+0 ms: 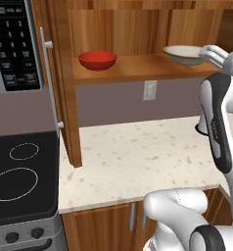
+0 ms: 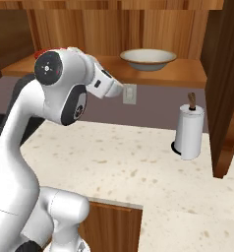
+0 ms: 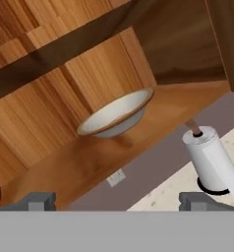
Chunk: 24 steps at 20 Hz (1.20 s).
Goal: Take the smaller bowl and place it next to the appetizer plate on the dining counter , and place the larger bowl next to the plate with cooked food.
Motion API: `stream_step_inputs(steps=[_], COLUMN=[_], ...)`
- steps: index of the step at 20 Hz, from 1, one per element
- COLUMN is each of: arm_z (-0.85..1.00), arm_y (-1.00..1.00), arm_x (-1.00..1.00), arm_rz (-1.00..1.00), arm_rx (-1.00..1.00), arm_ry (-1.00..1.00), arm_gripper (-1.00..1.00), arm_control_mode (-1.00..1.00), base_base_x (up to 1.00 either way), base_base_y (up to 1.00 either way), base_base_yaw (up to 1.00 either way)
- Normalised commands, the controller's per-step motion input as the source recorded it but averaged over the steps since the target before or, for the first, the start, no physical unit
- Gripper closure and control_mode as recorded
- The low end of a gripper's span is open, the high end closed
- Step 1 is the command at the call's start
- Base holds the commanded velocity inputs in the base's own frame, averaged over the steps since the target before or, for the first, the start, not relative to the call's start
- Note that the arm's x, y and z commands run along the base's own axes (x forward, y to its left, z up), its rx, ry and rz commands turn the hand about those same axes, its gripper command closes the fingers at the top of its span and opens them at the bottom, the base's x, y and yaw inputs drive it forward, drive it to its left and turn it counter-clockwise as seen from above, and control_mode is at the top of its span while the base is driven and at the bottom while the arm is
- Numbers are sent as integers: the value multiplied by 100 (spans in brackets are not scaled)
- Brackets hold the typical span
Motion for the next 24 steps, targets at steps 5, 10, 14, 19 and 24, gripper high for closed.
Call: stream_step_inputs(steps=[5,10,14,19,24], arm_z=[11,0,-1,-4,-11], arm_y=[-19,-9,-14,-5,-7], arm_x=[54,50,46,58,62], arm_rz=[0,0,0,0,0], arm_rx=[13,6,2,2,1], arm_ry=[3,4,16,18,3], arm_gripper=[-100,-100,-100,-100,-100], arm_control_mode=[-100,-100,-100,-100,-100], base_base_x=[0,0,0,0,0], base_base_y=[0,0,0,0,0], base_base_yaw=[0,0,0,0,0])
